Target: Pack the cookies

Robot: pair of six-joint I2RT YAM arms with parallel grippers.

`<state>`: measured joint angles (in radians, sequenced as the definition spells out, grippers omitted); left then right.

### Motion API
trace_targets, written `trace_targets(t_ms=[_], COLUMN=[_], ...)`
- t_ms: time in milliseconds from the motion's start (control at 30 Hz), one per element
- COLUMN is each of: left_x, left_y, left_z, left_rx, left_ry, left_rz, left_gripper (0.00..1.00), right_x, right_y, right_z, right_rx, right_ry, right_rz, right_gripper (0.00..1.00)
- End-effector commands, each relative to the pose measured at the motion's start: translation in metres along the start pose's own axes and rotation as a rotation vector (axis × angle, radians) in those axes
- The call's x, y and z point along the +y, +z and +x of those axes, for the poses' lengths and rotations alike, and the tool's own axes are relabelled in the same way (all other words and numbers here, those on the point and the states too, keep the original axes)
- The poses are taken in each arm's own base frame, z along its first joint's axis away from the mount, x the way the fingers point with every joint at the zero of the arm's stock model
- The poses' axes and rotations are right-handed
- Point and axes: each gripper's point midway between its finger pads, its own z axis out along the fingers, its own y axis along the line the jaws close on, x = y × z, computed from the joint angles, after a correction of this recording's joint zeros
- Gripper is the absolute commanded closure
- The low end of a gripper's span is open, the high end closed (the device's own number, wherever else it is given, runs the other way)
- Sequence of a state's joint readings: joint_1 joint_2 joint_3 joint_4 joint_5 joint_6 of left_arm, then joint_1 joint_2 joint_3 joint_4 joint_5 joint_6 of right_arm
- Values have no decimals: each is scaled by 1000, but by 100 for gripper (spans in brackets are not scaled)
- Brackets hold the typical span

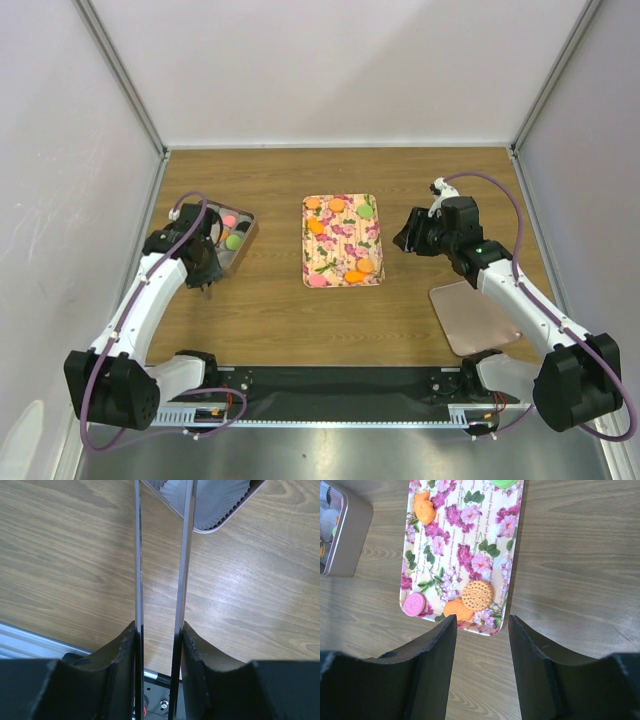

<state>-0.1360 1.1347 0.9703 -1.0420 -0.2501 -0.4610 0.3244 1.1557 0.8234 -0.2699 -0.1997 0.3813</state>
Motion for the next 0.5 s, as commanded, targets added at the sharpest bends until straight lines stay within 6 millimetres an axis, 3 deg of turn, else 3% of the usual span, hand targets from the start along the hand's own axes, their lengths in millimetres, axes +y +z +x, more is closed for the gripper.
trace_targets(t_ms=[0, 467], left_x=[0, 2], left_y=[0, 0], left_z=[-9, -10], left_rx=[-31, -30], left_ry=[-3, -12], left_rz=[9, -1], left_gripper=[61, 54], right_x=[9, 9], right_y=[-4, -5], right_z=[-14, -15], right_rx=[-50, -53], right_ry=[-18, -16], right_rz=[-24, -26], right_gripper=[48, 48])
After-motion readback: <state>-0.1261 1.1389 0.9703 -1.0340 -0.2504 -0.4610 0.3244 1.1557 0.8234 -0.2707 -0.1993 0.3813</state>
